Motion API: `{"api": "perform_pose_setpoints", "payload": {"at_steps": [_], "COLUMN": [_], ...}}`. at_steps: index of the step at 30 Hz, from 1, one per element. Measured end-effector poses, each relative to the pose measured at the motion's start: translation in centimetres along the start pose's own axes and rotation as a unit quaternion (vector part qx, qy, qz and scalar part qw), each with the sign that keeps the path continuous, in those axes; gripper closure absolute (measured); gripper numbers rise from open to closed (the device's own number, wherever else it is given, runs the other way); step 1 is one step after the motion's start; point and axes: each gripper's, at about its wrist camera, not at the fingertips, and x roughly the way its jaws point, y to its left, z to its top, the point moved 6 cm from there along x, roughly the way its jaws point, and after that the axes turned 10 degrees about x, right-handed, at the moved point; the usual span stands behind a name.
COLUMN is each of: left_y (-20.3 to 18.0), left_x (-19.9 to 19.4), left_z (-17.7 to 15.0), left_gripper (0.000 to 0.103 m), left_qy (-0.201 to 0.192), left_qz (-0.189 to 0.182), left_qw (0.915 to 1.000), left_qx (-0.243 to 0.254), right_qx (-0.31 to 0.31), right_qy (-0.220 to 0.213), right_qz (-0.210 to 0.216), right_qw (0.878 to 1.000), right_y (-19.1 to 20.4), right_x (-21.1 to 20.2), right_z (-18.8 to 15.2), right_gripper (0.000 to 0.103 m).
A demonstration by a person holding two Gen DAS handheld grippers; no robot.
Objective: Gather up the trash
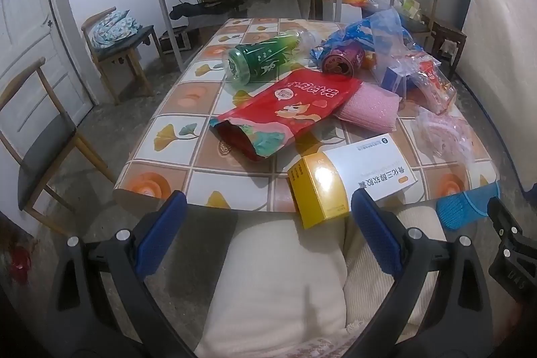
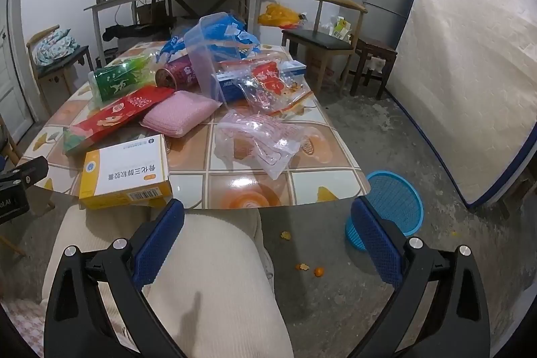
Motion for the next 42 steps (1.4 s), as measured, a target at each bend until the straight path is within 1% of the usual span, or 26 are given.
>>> {"api": "perform_pose_setpoints", "payload": {"at_steps": [42], "left_y": [0.69], "left_x": [0.37], "left_z": [-0.38], "left_gripper": [0.008], "left_qy": [0.004], "left_qz": [-0.003], "left_qw": [1.0], "left_qx": [-0.005], "right_qx": [-0.004], "right_qy": [0.009], "right_qz": [-0.009], "right_qw": [1.0], "right_y": [0.0], "right_x": [0.46], "right_z": [-0.58], "right_gripper": [0.006]}}
